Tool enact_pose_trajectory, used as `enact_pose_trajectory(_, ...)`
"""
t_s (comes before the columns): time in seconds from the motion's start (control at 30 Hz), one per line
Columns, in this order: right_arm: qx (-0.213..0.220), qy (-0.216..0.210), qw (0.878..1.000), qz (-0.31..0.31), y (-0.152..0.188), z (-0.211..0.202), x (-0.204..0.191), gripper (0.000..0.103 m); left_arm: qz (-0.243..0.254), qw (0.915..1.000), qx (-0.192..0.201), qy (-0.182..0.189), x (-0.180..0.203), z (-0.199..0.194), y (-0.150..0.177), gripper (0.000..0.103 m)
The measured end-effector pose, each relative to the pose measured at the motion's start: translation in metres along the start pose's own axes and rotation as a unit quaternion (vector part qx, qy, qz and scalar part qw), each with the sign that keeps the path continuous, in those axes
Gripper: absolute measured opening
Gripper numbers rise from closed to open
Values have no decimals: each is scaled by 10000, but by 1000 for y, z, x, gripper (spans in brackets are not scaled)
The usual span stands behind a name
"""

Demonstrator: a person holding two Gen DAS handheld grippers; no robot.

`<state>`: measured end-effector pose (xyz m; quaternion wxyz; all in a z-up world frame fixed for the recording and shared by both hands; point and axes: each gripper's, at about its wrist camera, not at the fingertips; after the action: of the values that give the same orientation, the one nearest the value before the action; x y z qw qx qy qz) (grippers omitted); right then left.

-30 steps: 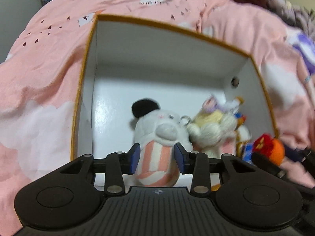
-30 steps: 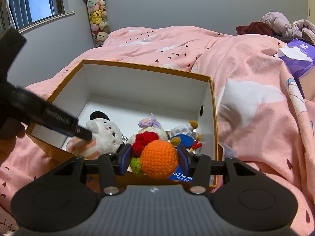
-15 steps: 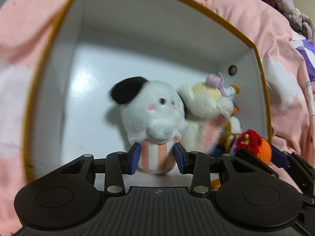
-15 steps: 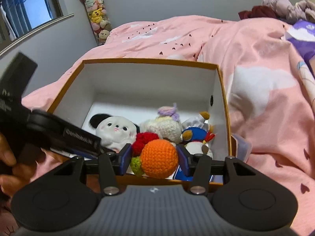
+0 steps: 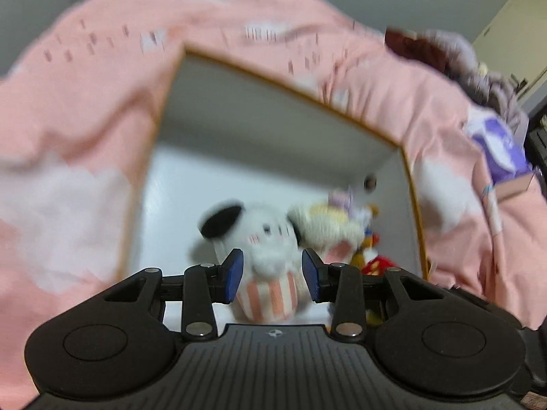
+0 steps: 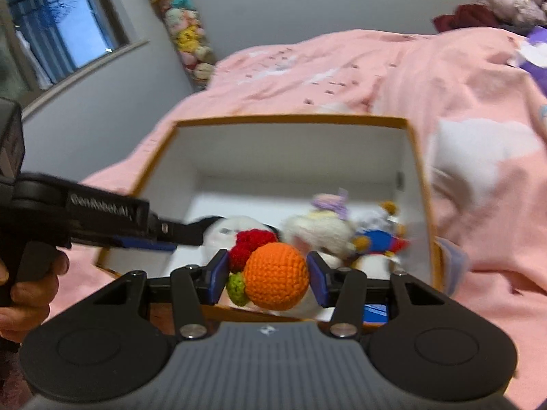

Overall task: Organize objects
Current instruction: 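Open both tools to release dog plush and fruit in the box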

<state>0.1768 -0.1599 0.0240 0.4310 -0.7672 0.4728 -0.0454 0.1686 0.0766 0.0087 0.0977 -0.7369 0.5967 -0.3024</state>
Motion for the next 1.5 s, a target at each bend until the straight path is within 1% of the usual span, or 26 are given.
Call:
enact_pose_trajectory(0.07, 27, -241, 9997, -38, -4, 3, -9, 51, 12, 9996, 277, -81, -2, -15, -4, 43)
enact_pose_trajectory(0.13, -32, -508, 9987, -22, -8, 10, -19, 51, -37, 9991, 399, -144, -5, -22, -7, 43)
enact_pose_trajectory(0.23, -143, -755, 9970, -23, -9, 24, -33, 51, -118, 9984, 504, -216, -14, -30, -5, 43)
enact_pose_trajectory(0.37, -352, -887, 9954, 83, -8, 44, -45, 51, -239, 9983, 500, -177, -24, -31, 1, 43)
enact_pose_trajectory(0.6, -708, -841, 9939, 117, 1, 66, -54, 53, -338, 9985, 414, -89, -33, -32, 11, 43)
enact_pose_trajectory(0.83, -680, -714, 9951, 82, 4, 60, -54, 54, -367, 9985, 405, -40, -36, -36, 16, 44)
enact_pose_trajectory(1.0, -560, -653, 9963, 58, 3, 50, -52, 57, -205, 9987, 458, -19, -28, -45, 24, 48)
enact_pose_trajectory(1.2, -468, -613, 9970, 113, 5, 35, -48, 57, -44, 9987, 500, 16, -17, -56, 33, 49)
enact_pose_trajectory(1.3, -350, -564, 9978, 92, 9, 21, -44, 57, 37, 9986, 527, 10, -14, -61, 37, 49)
enact_pose_trajectory(1.4, -146, -429, 9989, 74, 14, 2, -37, 57, 337, 9978, 574, -8, -4, -65, 43, 49)
enact_pose_trajectory(1.5, 71, -104, 9999, -20, 22, -17, -30, 57, 510, 9970, 577, 100, 6, -65, 51, 49)
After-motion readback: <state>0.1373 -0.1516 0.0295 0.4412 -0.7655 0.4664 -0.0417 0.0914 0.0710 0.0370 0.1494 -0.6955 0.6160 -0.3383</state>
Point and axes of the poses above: each gripper's, at about its wrist camera, not at the fingertips, and z roughly the way its jaws point, x to its right, y to its underside, and after that the axes turned 2 degrees about z, right-handed
